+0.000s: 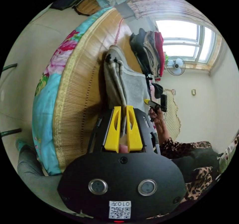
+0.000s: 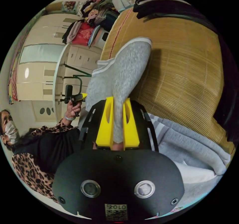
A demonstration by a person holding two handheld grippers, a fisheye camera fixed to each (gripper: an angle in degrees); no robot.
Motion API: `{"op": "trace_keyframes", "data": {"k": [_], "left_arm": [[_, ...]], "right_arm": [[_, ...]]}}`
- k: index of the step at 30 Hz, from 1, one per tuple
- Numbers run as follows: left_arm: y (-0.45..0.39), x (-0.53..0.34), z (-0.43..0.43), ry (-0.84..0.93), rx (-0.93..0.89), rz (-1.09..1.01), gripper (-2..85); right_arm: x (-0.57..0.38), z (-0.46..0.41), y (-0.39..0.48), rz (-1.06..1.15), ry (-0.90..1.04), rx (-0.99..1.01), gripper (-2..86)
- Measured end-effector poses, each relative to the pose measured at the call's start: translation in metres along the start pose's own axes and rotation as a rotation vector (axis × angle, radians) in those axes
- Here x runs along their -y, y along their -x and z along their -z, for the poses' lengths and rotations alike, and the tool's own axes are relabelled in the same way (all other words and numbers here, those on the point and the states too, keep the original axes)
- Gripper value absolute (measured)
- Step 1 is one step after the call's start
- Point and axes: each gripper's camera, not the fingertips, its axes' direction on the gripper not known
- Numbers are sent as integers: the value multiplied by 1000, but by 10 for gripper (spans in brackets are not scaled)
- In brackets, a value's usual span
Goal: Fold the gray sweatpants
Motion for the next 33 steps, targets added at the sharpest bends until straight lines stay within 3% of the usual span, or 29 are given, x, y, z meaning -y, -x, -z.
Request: {"op": "trace_keyframes", "data": {"k": [5, 11, 16, 21, 23, 27, 30, 33], "left_arm": [[-43, -16, 10, 21, 20, -129, 30], [-78, -64, 47, -45, -27, -203, 21], [-153, -120, 163, -253, -10, -394, 18], [-212, -222, 324, -523, 102, -519, 16], [-222, -277, 385, -617, 144, -498, 16], [-235, -419, 495, -805, 408, -398, 16], [-195, -507, 542, -814, 478, -132, 11], [-138, -626, 556, -976, 498, 100, 3]], "right_arm": [[-27, 38, 63, 28, 72, -150, 57], [-70, 103, 149, 129, -76, -113, 49], [-88, 170, 275, 377, -206, -85, 47], [-82, 209, 439, 742, -300, 155, 50], [-72, 201, 497, 851, -273, 255, 53], [-44, 129, 628, 960, -70, 422, 73], [-34, 48, 674, 910, 79, 363, 99], [-47, -12, 674, 848, 173, 320, 106]]}}
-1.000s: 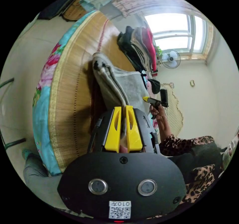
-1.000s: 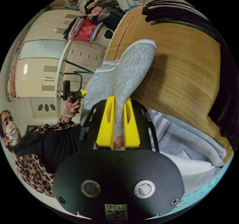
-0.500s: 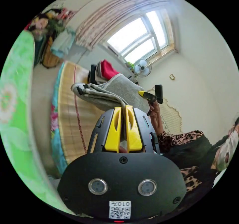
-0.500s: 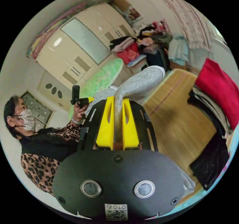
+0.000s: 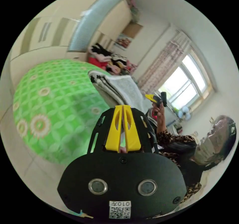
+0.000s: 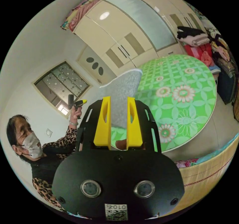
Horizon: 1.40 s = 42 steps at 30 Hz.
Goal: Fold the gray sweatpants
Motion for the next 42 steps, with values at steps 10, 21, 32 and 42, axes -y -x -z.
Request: {"op": "trace_keyframes", "data": {"k": [10, 21, 32, 42], "left_arm": [[149, -237, 124, -371, -107, 436, -1], [193, -394, 157, -516, -239, 667, -1], [201, -424, 208, -594, -208, 715, -1], [175, -379, 166, -605, -232, 676, -1]], "right_arm": [[1, -162, 196, 390, 289, -235, 119], [-16, -356, 411, 850, 396, -557, 107], [-4, -396, 465, 963, 385, -696, 122], [75, -362, 440, 944, 429, -475, 42]]}}
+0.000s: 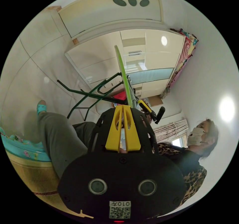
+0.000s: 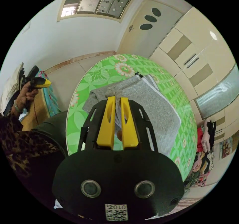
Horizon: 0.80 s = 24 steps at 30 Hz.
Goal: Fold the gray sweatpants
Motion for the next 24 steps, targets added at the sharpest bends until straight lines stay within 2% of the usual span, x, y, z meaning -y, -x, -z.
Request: {"op": "trace_keyframes", "data": {"k": [4, 7, 9, 11, 14, 15, 18, 22, 24], "left_arm": [[-17, -6, -39, 48, -32, -6, -1], [-43, -7, -50, 70, 11, -54, -1], [-59, -8, -52, 71, 38, -82, -1], [-73, -10, -54, 67, 56, -114, -1], [-91, -14, -70, 84, 87, -138, -1], [-97, -14, -82, 98, 94, -143, -1], [-124, -14, -124, 162, 69, -199, -1], [-177, -22, -214, 339, 48, -320, 0], [-203, -32, -256, 430, 37, -379, 0]], "right_arm": [[-21, 36, -86, -155, -140, 102, 34], [-75, 80, -199, -386, -236, 98, 34], [-165, 120, -293, -681, -344, 31, 38], [-247, 140, -343, -915, -385, -81, 45], [-374, 147, -390, -1293, -201, -235, 53], [-420, 150, -390, -1380, -202, -257, 55], [-501, 151, -373, -1401, -318, -126, 55], [-546, 137, -352, -1358, -423, 65, 43], [-548, 127, -342, -1269, -499, 165, 36]]}}
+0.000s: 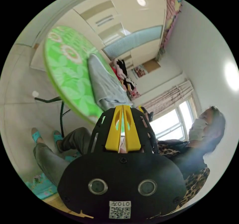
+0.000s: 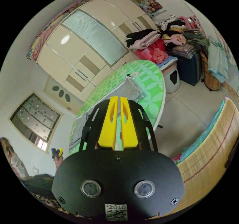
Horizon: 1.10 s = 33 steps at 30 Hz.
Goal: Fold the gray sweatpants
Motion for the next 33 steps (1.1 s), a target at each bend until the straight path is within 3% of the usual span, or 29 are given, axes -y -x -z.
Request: {"op": "trace_keyframes", "data": {"k": [3, 6, 15, 26, 31, 33], "left_arm": [[-51, 23, -67, 131, 37, -130, 0], [-109, 35, -133, 219, 202, -296, 1], [-221, 9, -292, 303, 643, -664, 40], [-283, -22, -408, 411, 878, -825, 94], [-336, -52, -427, 298, 1011, -997, 97], [-337, -51, -439, 347, 1011, -999, 97]], "right_arm": [[-7, -25, 6, 70, 23, 209, 30], [-5, -60, 8, 141, 65, 445, 27], [-11, -86, -41, 101, 43, 480, 25], [-9, -68, -143, -109, -123, 791, 24], [2, -71, -151, -86, -75, 765, 24], [4, -71, -159, -91, -85, 778, 23]]}}
